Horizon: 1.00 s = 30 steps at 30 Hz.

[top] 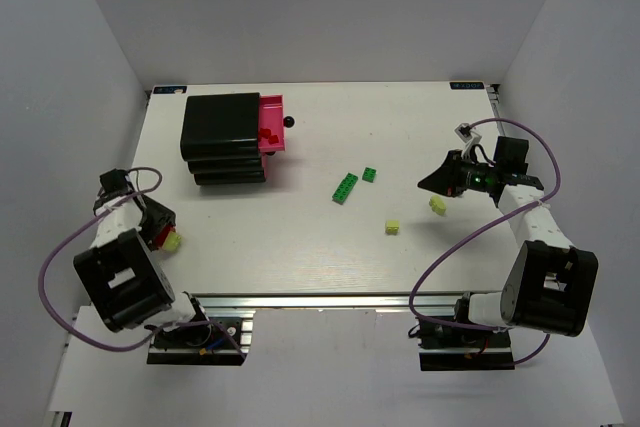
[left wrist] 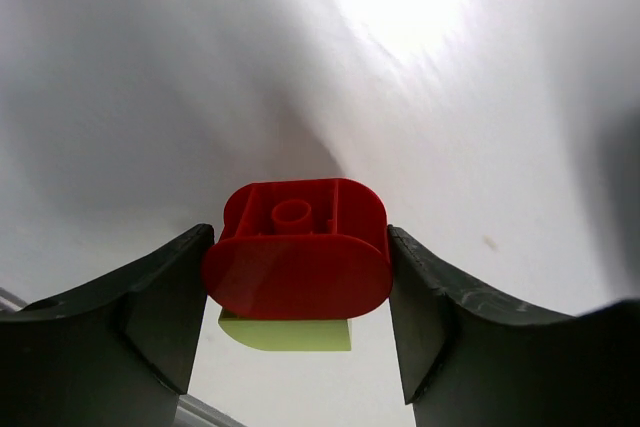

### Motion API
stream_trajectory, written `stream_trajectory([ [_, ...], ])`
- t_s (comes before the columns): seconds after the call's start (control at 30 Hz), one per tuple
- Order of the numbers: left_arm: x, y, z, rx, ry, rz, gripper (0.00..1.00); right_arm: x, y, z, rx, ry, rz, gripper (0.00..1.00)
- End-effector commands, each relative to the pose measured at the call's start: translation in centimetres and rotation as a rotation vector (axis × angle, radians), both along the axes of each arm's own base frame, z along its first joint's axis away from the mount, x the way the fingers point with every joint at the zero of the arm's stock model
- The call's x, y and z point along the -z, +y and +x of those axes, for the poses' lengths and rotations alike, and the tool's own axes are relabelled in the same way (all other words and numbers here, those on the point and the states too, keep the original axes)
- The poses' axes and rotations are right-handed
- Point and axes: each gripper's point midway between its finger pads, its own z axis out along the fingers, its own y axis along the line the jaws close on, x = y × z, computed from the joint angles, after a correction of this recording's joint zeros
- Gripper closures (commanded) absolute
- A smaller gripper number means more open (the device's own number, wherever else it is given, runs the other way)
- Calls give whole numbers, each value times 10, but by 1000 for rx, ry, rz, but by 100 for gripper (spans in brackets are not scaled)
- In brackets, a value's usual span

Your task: Sort the legos into containers by color

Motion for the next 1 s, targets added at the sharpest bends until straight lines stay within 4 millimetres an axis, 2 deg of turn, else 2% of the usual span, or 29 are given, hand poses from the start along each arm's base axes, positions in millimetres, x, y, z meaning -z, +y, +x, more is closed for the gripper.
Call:
stream_trajectory([
  [0.0,-46,-29,30,143,-245,-67,83,-23,14,-7,-108,-98,21,88],
  [0.07,-68,-42,33,187,-326,-96,86,-30,25,-14,-171,-130,33,85],
  [0.1,-92,-50,38,220,-404,-88,90,-31,31,-17,-198,-143,23,81],
  [0.23,-129,-72,31,281,-488,-108,95,-33,53,-26,-270,-163,12,74],
  [0.27,-132,-76,28,285,-493,-122,95,-35,53,-25,-268,-166,9,69],
  [0.33,-144,-95,25,343,-531,-158,97,-38,72,-34,-330,-176,7,64],
  [0.43,-162,-123,27,436,-631,-247,100,-46,88,-38,-378,-200,0,57],
  [0.5,-165,-135,27,475,-663,-291,100,-56,101,-40,-410,-218,3,54],
  [0.57,-175,-143,29,508,-714,-325,100,-60,119,-45,-454,-190,25,48],
  [0.6,-179,-145,30,515,-730,-335,100,-69,125,-43,-461,-199,31,47],
  [0.63,-183,-150,31,529,-749,-352,100,-68,130,-41,-465,-174,35,45],
  [0.67,-189,-151,33,539,-776,-354,100,-72,145,-48,-493,-138,56,44],
  [0.83,-220,-159,40,576,-881,-384,100,-86,188,-29,-454,-92,60,43],
  [0.87,-225,-160,40,581,-894,-386,100,-90,194,-28,-454,-93,65,42],
  [0.9,-233,-161,41,592,-915,-382,100,-93,207,-35,-473,-77,76,42],
  [0.97,-246,-162,43,594,-951,-384,100,-102,222,-28,-470,-93,82,43],
])
